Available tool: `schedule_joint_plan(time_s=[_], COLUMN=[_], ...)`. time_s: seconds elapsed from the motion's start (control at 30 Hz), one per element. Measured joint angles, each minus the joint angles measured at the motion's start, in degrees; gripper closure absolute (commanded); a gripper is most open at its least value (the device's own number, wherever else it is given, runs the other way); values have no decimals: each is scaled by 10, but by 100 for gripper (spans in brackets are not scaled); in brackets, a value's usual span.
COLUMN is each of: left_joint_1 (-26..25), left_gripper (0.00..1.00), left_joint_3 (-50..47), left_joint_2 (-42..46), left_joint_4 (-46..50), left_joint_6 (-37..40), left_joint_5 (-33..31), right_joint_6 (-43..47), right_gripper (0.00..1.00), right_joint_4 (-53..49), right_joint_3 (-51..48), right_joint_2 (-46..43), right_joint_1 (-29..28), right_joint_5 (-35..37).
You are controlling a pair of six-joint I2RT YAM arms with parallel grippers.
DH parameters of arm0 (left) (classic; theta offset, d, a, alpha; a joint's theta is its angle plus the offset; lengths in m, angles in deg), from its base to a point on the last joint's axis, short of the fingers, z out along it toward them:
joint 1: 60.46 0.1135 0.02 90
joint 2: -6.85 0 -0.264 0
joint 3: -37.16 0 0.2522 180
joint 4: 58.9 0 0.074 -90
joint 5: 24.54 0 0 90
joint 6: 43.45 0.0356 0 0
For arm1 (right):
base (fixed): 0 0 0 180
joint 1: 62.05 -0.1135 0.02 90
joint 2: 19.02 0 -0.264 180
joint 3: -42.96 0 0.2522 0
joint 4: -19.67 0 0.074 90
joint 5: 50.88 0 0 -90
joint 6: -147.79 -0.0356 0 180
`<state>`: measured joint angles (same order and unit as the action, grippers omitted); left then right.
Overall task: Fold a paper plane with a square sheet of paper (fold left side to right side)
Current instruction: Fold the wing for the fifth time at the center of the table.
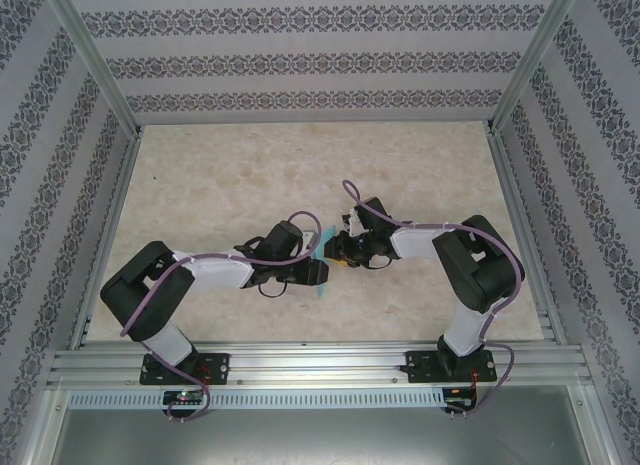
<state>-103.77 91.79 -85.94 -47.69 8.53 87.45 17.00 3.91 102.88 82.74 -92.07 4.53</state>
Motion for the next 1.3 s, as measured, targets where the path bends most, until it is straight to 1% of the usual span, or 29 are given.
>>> schedule_joint_plan(time_s=[0.13,0.3,0.43,0.57,0.77,1.0,1.13,1.3], left_joint_1=[20,68,98,115,122,122,122,122], left_gripper=[50,50,52,56,60,63,63,67], left_joint_3=[-8,-20,-16,3,35,64,71,73], left_joint_2=[28,61,56,25,-31,-81,-98,-109], left_joint_4=[0,-2,-5,-14,-30,-49,-52,-52], left_joint_6=[-5,-18,-26,-34,-45,-48,-48,-48], left_joint_5=[7,35,55,78,107,125,127,127], right_joint_6=[0,0,0,0,0,2,2,3], right_gripper=[65,65,65,65,64,64,64,63], right_joint_4=[0,-3,-4,-6,-10,-10,-11,-11], right_joint_3=[0,2,3,3,6,7,7,7], right_joint_2=[0,1,1,1,2,2,3,3], right_joint_1=[0,0,0,0,0,0,0,0], right_joint_5=[-1,-2,-2,-2,-2,-4,-5,-6])
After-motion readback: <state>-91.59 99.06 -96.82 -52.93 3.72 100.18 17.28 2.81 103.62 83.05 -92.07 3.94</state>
